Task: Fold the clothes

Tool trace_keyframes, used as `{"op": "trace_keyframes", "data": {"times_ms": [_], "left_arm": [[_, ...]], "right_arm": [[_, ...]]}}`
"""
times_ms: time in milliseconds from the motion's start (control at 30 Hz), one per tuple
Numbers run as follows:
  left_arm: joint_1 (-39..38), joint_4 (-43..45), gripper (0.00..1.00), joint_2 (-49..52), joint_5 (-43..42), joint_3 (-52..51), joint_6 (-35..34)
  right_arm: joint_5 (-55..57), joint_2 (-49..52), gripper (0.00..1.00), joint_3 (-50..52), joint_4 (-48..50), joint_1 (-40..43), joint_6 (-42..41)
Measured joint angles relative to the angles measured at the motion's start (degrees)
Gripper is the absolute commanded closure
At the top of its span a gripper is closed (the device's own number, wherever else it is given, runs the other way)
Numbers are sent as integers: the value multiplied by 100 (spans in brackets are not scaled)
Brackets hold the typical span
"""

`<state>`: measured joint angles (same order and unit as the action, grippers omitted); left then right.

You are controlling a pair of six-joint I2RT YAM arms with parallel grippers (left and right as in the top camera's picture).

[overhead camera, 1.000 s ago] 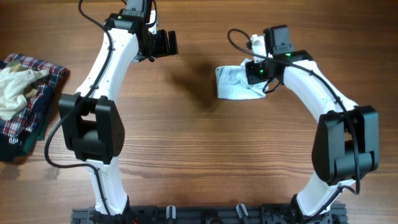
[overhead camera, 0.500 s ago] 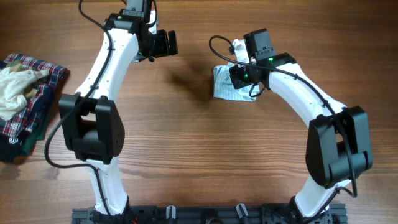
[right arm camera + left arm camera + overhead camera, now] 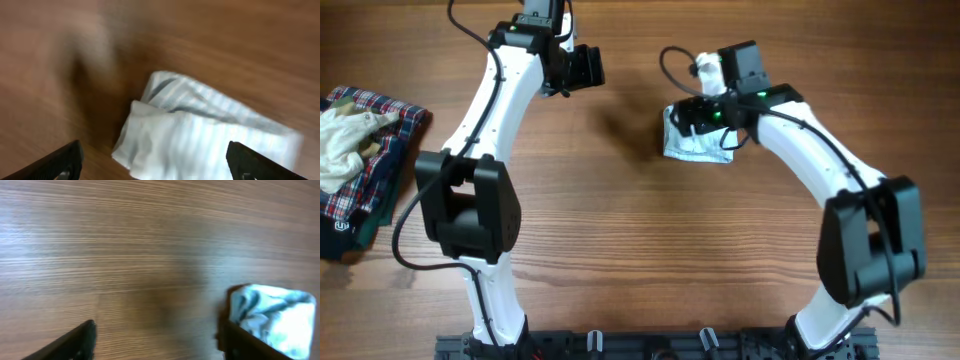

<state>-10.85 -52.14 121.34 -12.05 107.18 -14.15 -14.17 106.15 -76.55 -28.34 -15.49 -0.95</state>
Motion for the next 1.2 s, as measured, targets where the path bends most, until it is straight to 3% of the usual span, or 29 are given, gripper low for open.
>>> {"op": "trace_keyframes", "data": {"times_ms": [33, 67, 100, 167, 200, 267, 300, 333, 400, 533, 667, 1200], "left_arm": [[-83, 28, 69, 0, -125, 0, -4], [-186, 42, 82, 0, -181, 0, 11], [-313, 79, 94, 0, -225, 0, -9], [-763, 221, 96, 0, -297, 0, -2], [-990, 372, 96, 0, -310, -2, 7], [-1558, 752, 96, 0, -282, -4, 4], [-1840, 951, 96, 11, -214, -4, 4], [-2024, 1080, 96, 28, -107, -4, 2], [-2339, 1410, 96, 138, 129, -4, -20], [-2966, 1576, 96, 931, 817, -7, -39], [-2968, 1550, 96, 1287, 1248, -11, -70], [-2907, 1346, 96, 809, 1827, 107, -122]], "right_arm": [[-20, -173, 24, 0, -37, 173, -157], [-33, -350, 29, -11, -111, 398, -262], [-37, -468, 43, -22, -238, 575, -345], [42, -627, 60, -48, -573, 1060, -442], [138, -629, 62, -48, -748, 1287, -485], [439, -629, 59, -46, -933, 1718, -557], [601, -629, 51, -46, -1003, 1950, -612], [660, -629, 38, -46, -1036, 2114, -647], [787, -629, 0, -46, -1095, 2465, -704], [914, -629, 0, -46, -1115, 2802, -763], [914, -629, 0, -42, -1113, 2802, -763], [914, -627, 0, -42, -1113, 2802, -763]]}}
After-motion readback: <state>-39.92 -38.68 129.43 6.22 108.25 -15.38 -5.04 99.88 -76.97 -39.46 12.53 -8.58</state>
